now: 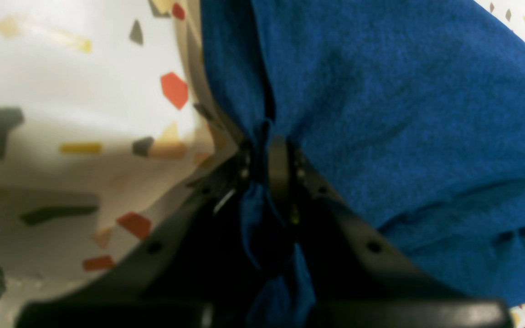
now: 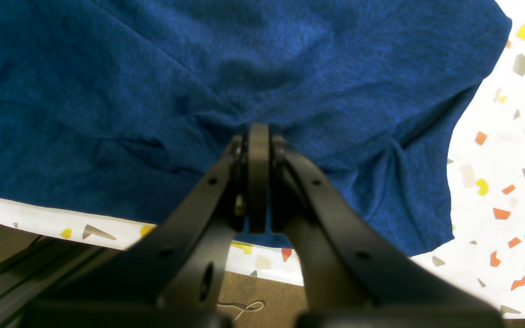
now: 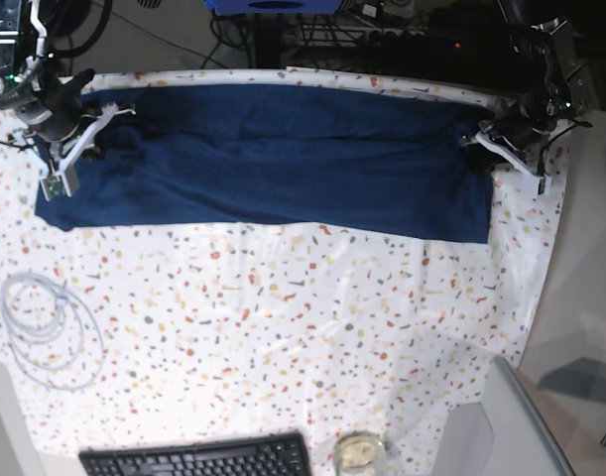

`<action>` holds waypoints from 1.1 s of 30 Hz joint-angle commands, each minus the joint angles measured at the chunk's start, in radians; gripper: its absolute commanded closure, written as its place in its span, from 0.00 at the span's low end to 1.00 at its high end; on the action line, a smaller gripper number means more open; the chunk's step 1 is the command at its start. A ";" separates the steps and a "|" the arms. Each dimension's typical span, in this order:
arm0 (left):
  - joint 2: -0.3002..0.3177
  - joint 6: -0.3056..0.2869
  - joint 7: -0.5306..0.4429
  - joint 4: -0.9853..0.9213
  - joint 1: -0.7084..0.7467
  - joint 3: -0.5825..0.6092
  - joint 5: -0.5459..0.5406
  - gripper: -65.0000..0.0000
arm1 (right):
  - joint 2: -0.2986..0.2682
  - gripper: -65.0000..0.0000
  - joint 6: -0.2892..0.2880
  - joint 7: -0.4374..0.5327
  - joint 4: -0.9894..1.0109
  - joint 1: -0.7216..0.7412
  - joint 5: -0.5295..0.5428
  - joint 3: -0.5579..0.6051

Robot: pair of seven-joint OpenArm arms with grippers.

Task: Layout the t-shirt on the table in an organized manner, then fold the t-shirt properly
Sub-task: 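Carry the left gripper's strip end toward the right gripper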

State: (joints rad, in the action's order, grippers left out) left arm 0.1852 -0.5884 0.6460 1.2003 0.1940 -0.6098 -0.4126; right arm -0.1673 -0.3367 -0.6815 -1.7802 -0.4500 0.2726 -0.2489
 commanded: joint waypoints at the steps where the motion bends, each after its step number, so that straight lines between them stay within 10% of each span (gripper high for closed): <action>1: 0.009 -0.011 0.044 0.010 0.002 -0.028 0.013 1.00 | -0.010 1.00 -0.005 0.016 -0.016 0.000 0.007 -0.005; 19: -0.002 -0.006 0.064 0.273 0.046 -0.115 0.017 1.00 | -0.011 1.00 -0.005 0.016 -0.014 0.001 0.006 -0.003; 33: -0.264 0.230 0.062 0.597 0.154 0.529 0.423 1.00 | -0.011 1.00 -0.005 0.016 -0.016 0.012 0.006 -0.011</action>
State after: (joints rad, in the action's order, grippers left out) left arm -0.0753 -0.3470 0.7307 1.7798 0.3550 -0.0822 0.0380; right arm -0.1669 -0.3370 -0.6819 -1.7794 -0.4416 0.2699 -0.2550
